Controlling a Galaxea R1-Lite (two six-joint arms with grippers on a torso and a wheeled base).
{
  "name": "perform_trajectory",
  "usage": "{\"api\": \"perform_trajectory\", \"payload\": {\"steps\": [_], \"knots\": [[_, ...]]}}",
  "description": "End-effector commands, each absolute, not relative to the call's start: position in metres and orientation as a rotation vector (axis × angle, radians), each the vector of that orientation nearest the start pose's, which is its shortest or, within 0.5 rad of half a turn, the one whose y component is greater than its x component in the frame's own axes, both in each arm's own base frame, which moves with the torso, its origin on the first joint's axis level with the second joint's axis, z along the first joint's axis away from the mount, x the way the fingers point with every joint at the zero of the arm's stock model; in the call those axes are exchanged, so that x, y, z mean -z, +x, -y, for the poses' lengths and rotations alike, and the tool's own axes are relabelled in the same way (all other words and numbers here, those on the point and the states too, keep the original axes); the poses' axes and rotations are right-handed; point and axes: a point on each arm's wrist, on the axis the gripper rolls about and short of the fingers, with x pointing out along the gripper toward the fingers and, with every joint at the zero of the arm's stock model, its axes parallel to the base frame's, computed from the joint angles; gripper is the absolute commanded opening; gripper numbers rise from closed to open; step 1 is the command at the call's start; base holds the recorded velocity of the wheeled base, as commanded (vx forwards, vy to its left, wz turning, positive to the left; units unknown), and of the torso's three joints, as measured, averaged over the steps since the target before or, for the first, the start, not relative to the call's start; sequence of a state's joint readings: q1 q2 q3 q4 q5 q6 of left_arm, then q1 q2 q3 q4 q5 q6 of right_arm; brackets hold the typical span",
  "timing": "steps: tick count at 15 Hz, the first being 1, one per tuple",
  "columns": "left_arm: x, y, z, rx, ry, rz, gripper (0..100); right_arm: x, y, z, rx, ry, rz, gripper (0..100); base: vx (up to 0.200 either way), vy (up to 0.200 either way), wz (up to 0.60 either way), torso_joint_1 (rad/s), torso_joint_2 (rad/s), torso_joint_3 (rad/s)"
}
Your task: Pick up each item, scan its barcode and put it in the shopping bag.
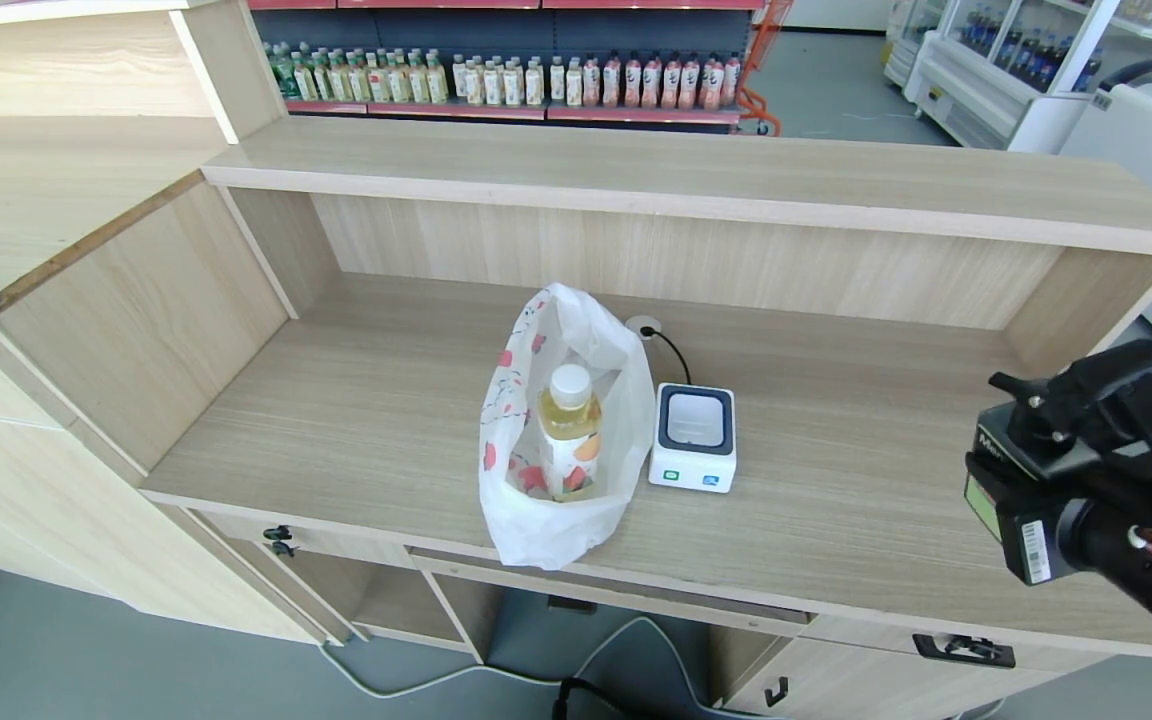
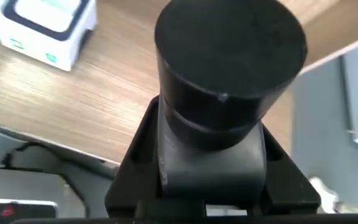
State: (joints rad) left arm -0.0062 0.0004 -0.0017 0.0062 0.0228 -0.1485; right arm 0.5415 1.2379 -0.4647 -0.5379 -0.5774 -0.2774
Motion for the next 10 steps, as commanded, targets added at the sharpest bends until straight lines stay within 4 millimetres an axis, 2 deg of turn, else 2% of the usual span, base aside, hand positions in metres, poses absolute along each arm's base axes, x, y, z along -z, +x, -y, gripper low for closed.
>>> {"api": "perform_trajectory", "payload": {"steps": [1, 2, 5, 7, 10], "knots": [[-0.075, -0.023, -0.001, -0.017, -0.149, -0.003, 100, -0.215, 0.170, -0.063, -0.126, -0.221, -0.150, 0, 0.000, 0.000, 0.00, 0.000, 0.00, 0.000], [-0.075, -0.023, -0.001, -0.017, -0.149, -0.003, 100, -0.219, 0.185, -0.059, -0.220, -0.147, -0.153, 0, 0.000, 0.000, 0.00, 0.000, 0.00, 0.000], [-0.075, -0.023, -0.001, -0.017, -0.149, -0.003, 100, -0.216, 0.213, -0.058, -0.360, 0.149, -0.204, 0, 0.000, 0.000, 0.00, 0.000, 0.00, 0.000], [-0.075, -0.023, -0.001, -0.017, -0.149, -0.003, 100, -0.202, 0.239, -0.048, -0.394, 0.218, -0.217, 0, 0.000, 0.000, 0.00, 0.000, 0.00, 0.000], [-0.075, -0.023, -0.001, -0.017, -0.149, -0.003, 100, -0.191, 0.259, -0.043, -0.459, 0.300, -0.208, 0, 0.000, 0.000, 0.00, 0.000, 0.00, 0.000]]}}
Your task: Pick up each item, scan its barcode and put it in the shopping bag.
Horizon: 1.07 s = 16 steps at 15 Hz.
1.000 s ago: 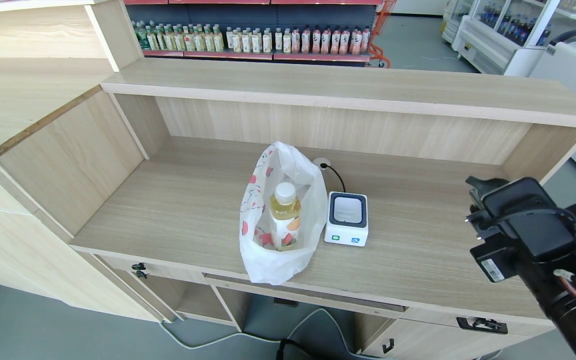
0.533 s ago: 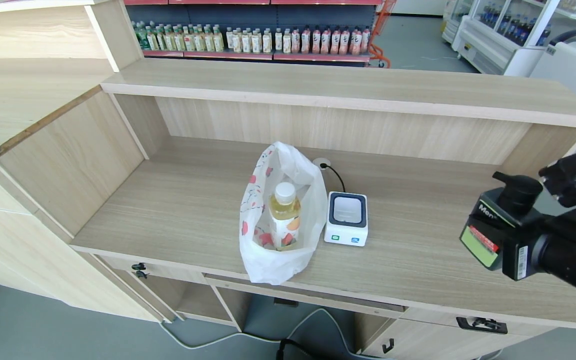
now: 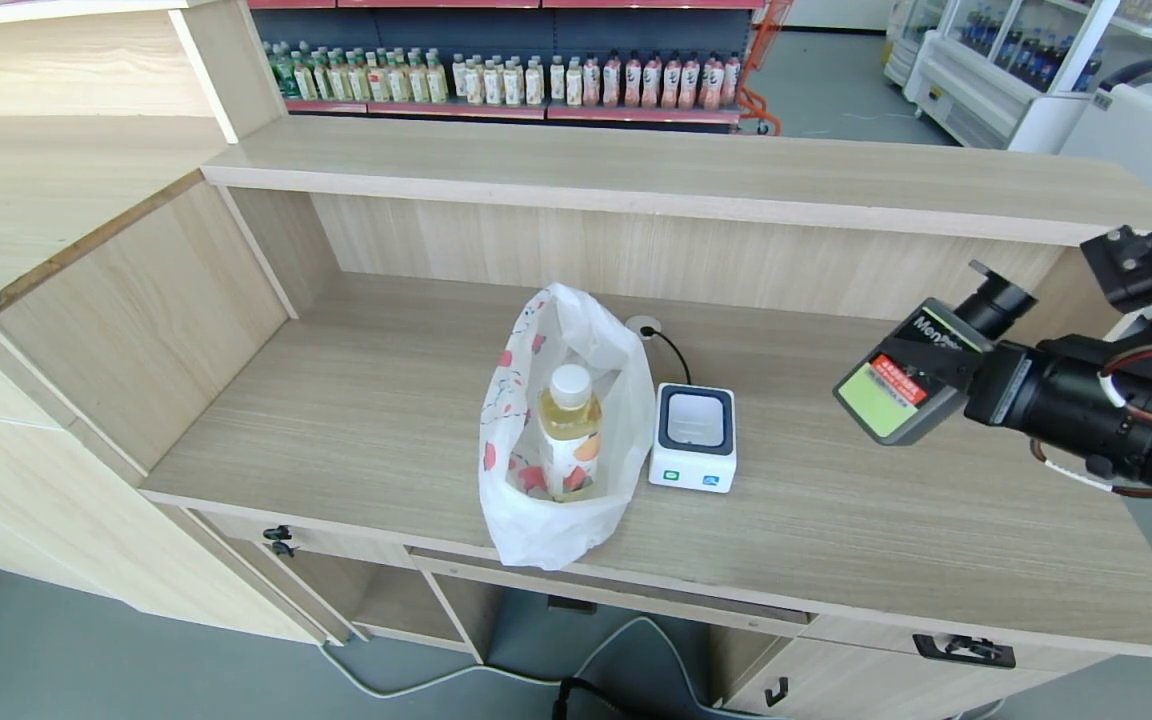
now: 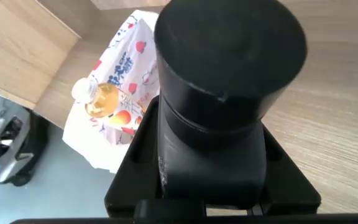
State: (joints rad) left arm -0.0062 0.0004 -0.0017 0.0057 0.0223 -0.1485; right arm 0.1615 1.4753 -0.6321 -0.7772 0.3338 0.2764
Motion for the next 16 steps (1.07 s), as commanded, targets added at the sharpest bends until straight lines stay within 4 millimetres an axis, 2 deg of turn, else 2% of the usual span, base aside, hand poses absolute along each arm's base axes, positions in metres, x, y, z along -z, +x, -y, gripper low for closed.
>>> {"api": "perform_trajectory", "payload": {"steps": [1, 5, 12, 16], "knots": [[-0.075, -0.023, -0.001, -0.017, -0.149, -0.003, 100, -0.186, 0.267, -0.039, -0.481, 0.316, -0.214, 0, 0.000, 0.000, 0.00, 0.000, 0.00, 0.000], [-0.075, -0.023, -0.001, -0.013, -0.149, -0.004, 100, -0.179, 0.272, -0.041, -0.489, 0.318, -0.240, 0, 0.000, 0.000, 0.00, 0.000, 0.00, 0.000], [-0.075, -0.023, 0.000, -0.006, -0.155, -0.004, 100, -0.185, 0.278, -0.045, -0.617, 0.330, -0.216, 0, 0.000, 0.000, 0.00, 0.000, 0.00, 0.000], [-0.075, -0.023, 0.000, -0.006, -0.155, -0.004, 100, -0.188, 0.288, -0.045, -0.616, 0.327, -0.203, 0, 0.000, 0.200, 0.00, -0.004, 0.00, 0.001]]}}
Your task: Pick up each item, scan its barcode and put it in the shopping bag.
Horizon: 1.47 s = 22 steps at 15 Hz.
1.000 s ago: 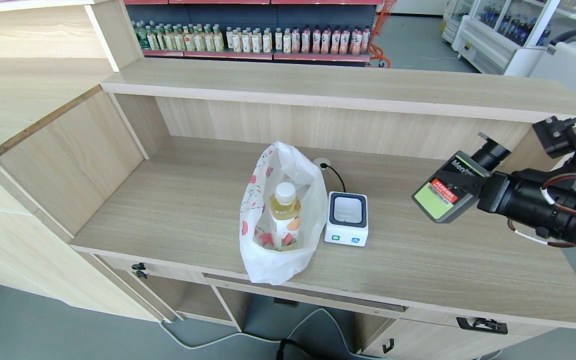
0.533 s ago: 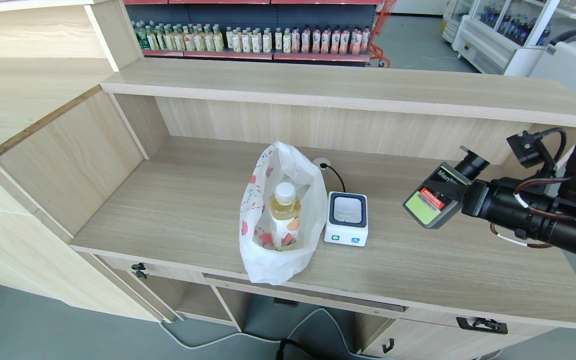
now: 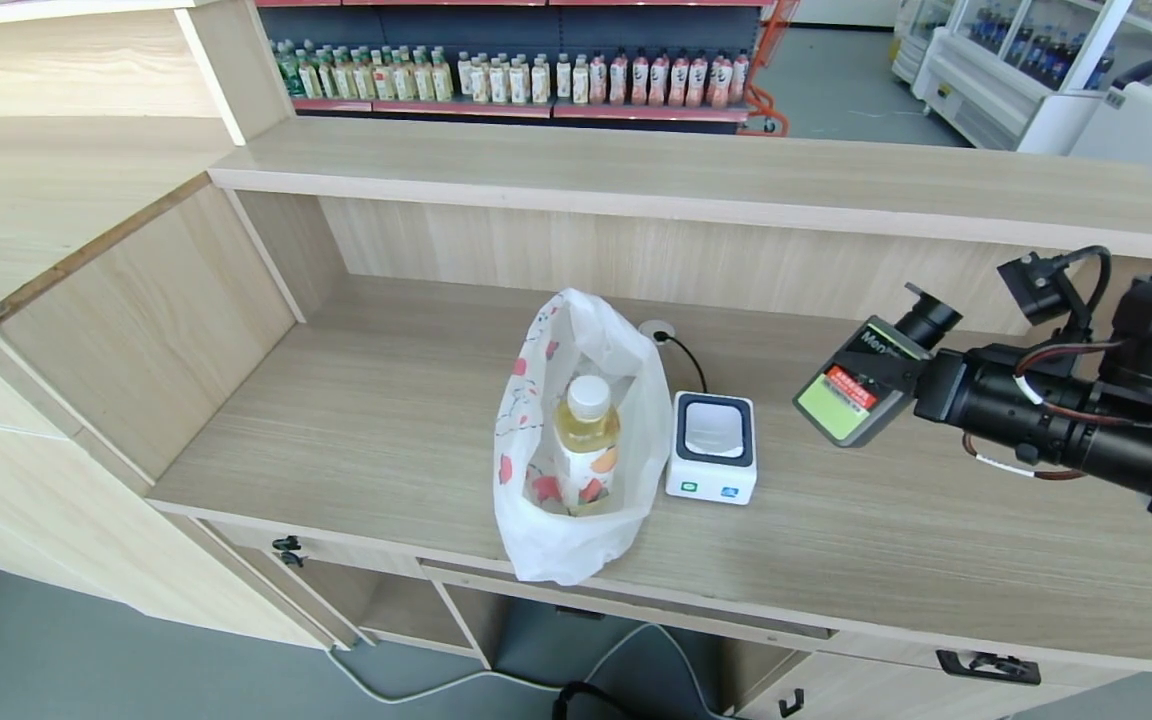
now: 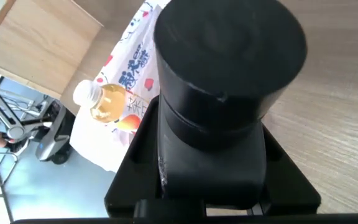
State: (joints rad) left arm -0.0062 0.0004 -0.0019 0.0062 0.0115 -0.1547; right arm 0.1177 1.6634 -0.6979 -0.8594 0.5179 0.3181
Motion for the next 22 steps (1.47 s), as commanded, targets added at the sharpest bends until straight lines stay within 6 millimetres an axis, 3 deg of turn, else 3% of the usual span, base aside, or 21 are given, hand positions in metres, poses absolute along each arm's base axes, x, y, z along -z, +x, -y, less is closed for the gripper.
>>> {"api": "perform_trajectory", "payload": {"steps": [1, 5, 9, 18, 22], "knots": [[-0.075, -0.023, 0.000, -0.008, -0.155, -0.004, 100, -0.187, 0.289, -0.046, -0.616, 0.327, -0.203, 0, 0.000, 0.200, 0.00, 0.027, 0.02, -0.012], [-0.075, -0.023, 0.000, -0.010, -0.155, -0.004, 100, -0.181, 0.291, -0.046, -0.604, 0.328, -0.223, 0, 0.000, 0.050, 0.00, -0.001, 0.00, -0.001], [-0.075, -0.023, 0.000, -0.010, -0.155, -0.004, 100, -0.167, 0.308, -0.039, -0.524, 0.336, -0.249, 0, 0.000, 0.000, 0.00, 0.000, 0.00, 0.000], [-0.075, -0.023, 0.000, -0.010, -0.155, -0.004, 100, -0.132, 0.353, -0.047, -0.627, 0.375, -0.311, 0, 0.000, 0.000, 0.00, 0.000, 0.00, 0.000], [-0.075, -0.023, 0.000, -0.010, -0.155, -0.004, 100, -0.131, 0.384, -0.055, -0.641, 0.410, -0.282, 0, 0.000, 0.000, 0.00, 0.000, 0.00, 0.000]]}}
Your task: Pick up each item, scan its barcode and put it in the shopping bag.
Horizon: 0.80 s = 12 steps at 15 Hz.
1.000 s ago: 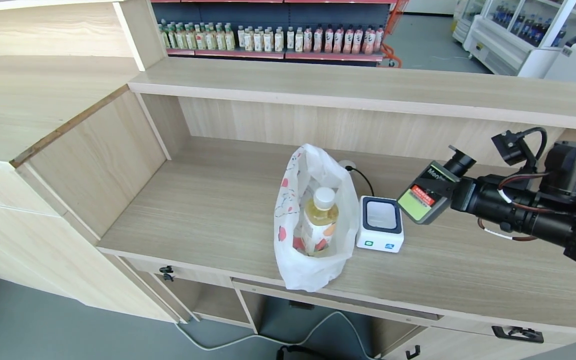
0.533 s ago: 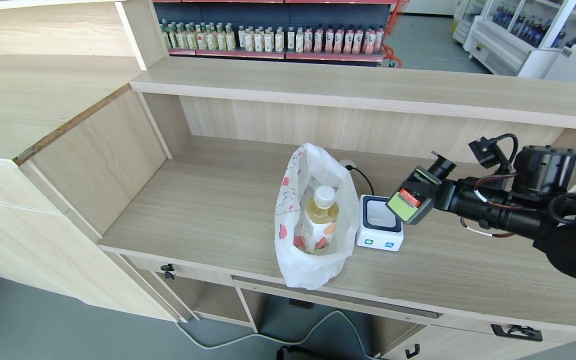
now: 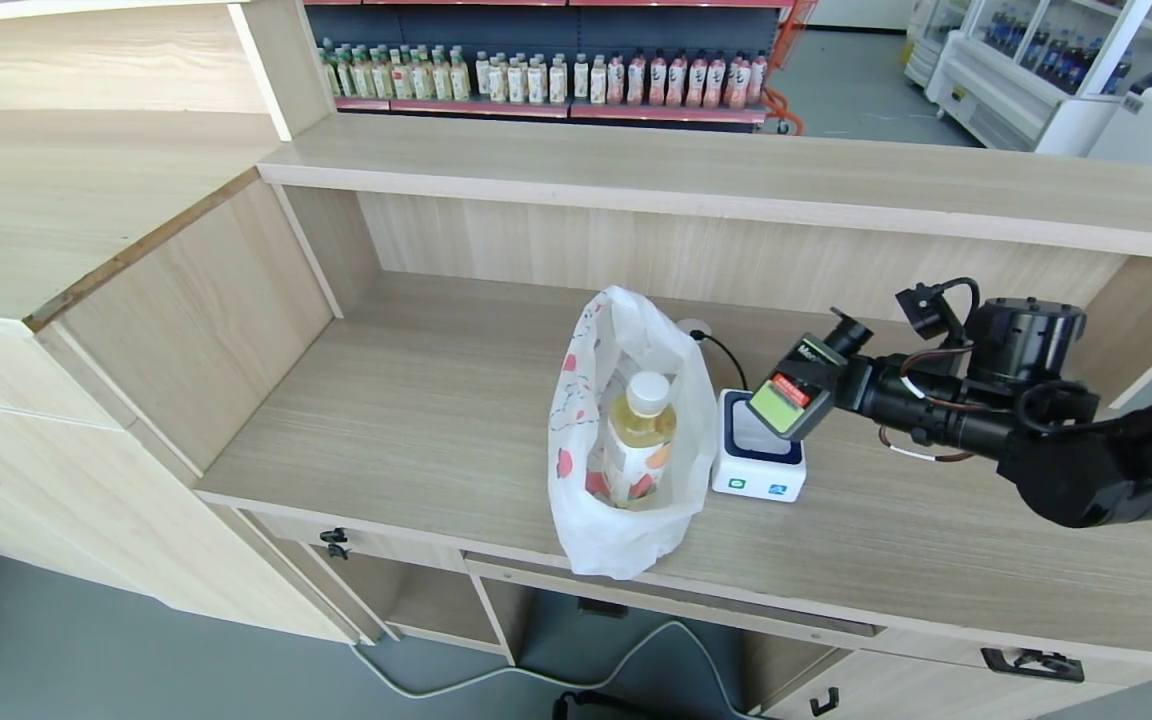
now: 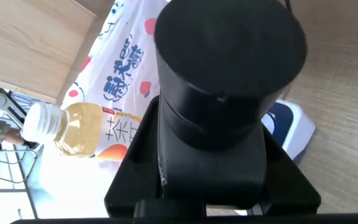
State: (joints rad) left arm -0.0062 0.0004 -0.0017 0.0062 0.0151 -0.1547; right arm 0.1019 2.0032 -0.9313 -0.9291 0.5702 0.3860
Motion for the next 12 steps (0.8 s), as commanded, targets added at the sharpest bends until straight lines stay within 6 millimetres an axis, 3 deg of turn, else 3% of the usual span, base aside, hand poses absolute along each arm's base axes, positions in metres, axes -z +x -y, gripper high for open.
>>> {"api": "perform_trajectory", "payload": {"steps": [1, 5, 12], "knots": [[-0.0753, -0.0229, -0.0005, -0.010, -0.155, -0.004, 100, -0.1326, 0.3880, -0.0570, -0.646, 0.411, -0.280, 0, 0.000, 0.000, 0.00, 0.000, 0.00, 0.000], [-0.0753, -0.0229, -0.0005, -0.010, -0.155, -0.004, 100, -0.1327, 0.3942, -0.0652, -0.660, 0.411, -0.300, 0, 0.000, 0.000, 0.00, 0.000, 0.00, 0.000], [-0.0753, -0.0229, -0.0005, -0.010, -0.155, -0.004, 100, -0.1328, 0.3879, -0.0601, -0.647, 0.412, -0.322, 0, 0.000, 0.000, 0.00, 0.000, 0.00, 0.000]]}}
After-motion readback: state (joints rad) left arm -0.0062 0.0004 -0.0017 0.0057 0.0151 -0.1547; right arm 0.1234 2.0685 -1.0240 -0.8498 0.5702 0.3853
